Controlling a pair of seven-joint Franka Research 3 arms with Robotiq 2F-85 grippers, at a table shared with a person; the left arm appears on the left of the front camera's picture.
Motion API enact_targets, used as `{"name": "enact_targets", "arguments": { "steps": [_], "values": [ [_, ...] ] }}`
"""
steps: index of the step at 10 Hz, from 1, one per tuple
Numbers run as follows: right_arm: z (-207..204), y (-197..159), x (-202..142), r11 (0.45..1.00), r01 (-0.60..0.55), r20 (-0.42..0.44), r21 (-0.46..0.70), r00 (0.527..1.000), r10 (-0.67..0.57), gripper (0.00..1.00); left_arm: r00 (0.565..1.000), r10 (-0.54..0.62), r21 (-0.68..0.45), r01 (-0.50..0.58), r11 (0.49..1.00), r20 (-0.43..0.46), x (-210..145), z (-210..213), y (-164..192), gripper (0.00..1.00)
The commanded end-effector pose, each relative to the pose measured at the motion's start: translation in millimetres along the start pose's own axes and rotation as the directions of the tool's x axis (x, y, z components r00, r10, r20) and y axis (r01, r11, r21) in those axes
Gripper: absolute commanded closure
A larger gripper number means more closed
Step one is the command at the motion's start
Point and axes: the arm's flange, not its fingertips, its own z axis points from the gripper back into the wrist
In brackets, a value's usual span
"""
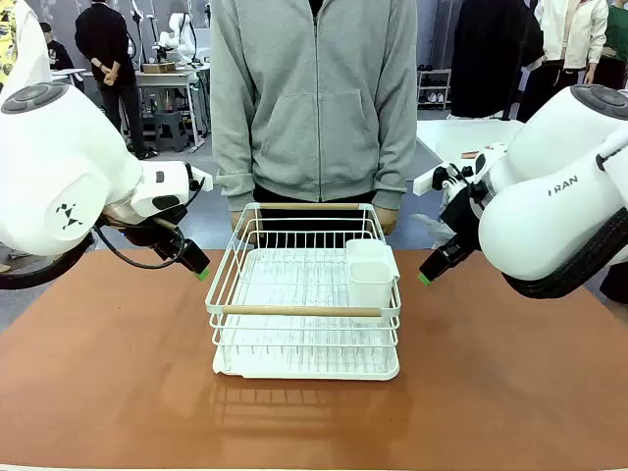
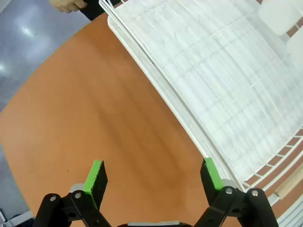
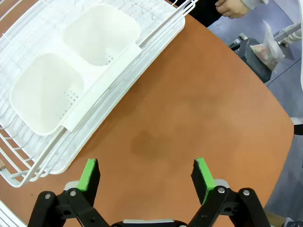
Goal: Clean the table.
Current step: Pick up the Lint Roller when the human hands it over.
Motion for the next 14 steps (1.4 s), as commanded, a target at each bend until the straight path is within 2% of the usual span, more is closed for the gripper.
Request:
{"name": "enact_targets", "arguments": {
  "steps": [1, 12, 13, 14],
  "values": [
    [0.9, -0.8, 1.4, 1.0, 0.001, 0.007, -0.002, 1.0, -0.001, 0.0, 1.0, 0.0, 0.0, 0.0, 1.0, 0.0, 0.0, 0.0, -0.1, 0.0],
    [0.0, -0.4, -0.2, 1.0, 0.0, 0.0, 0.0, 1.0, 0.0, 0.0, 1.0, -0.004, 0.0, 0.004, 1.0, 0.0, 0.4, 0.0, -1.5, 0.0],
    [20.9, -5.0, 10.4, 0.999, 0.029, 0.001, 0.032, 1.0, -0.029, 0.0, 0.999, 0.005, -0.021, -0.006, 1.0, -0.032, 6.4, 20.8, 3.2, 0.0],
    [44.3, -11.9, 21.9, 0.992, 0.079, -0.018, 0.101, 0.997, -0.078, 0.0, 0.999, 0.007, -0.137, -0.013, 0.991, -0.041, 11.7, 47.3, 7.4, 0.0]
  ]
}}
